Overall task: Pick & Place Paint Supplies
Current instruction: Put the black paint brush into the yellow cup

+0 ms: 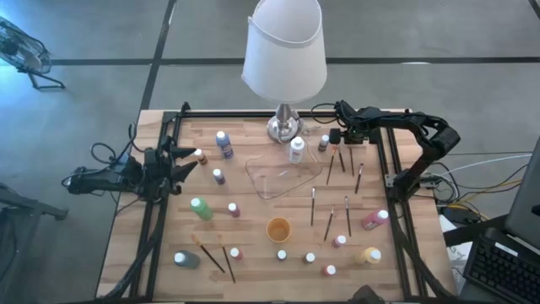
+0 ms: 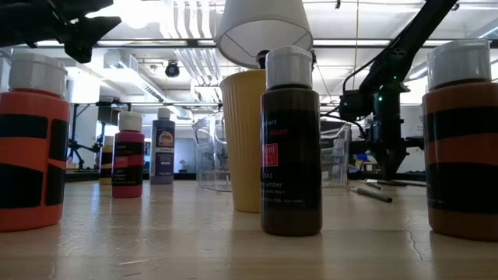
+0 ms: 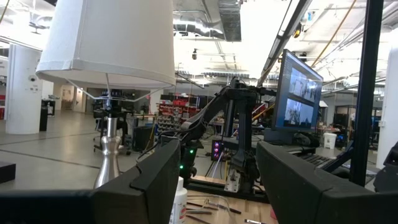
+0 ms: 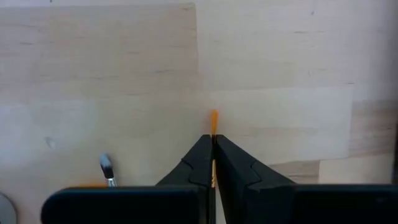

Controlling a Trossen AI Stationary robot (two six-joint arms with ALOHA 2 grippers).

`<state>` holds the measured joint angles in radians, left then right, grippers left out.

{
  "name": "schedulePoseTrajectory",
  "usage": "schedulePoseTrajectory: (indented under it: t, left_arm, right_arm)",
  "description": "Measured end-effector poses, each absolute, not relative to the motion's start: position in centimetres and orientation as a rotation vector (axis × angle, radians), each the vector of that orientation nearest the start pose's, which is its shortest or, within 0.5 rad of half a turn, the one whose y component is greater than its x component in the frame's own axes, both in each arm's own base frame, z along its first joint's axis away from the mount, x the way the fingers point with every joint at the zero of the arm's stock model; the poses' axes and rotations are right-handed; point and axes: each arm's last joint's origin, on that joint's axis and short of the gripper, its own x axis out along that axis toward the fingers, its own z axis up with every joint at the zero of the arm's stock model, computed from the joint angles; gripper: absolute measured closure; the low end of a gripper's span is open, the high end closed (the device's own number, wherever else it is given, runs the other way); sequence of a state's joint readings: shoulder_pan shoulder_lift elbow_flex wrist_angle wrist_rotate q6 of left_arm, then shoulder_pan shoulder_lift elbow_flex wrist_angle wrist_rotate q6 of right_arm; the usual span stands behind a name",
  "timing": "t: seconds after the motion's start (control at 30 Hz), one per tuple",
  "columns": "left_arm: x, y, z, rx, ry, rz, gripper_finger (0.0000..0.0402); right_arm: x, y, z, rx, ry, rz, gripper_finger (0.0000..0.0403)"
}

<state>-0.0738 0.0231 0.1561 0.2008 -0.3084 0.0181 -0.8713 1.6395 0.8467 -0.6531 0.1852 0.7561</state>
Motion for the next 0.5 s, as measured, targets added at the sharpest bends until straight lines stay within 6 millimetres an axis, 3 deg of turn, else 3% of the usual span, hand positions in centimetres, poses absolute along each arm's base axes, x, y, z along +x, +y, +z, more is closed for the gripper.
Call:
schedulePoseTrajectory:
  t: [0.3,0.5]
  left_arm:
    - [8.1,0.3,23.3,-0.045,-0.326,0.235,0.0183]
    - [8.2,0.3,23.3,-0.045,-0.326,0.235,0.0183]
  right_arm:
    - [16.4,-20.7,14.5,1.021,1.052,-1.382,0.0394]
    - [16.2,-20.5,16.0,0.979,1.002,-1.368,0.0394]
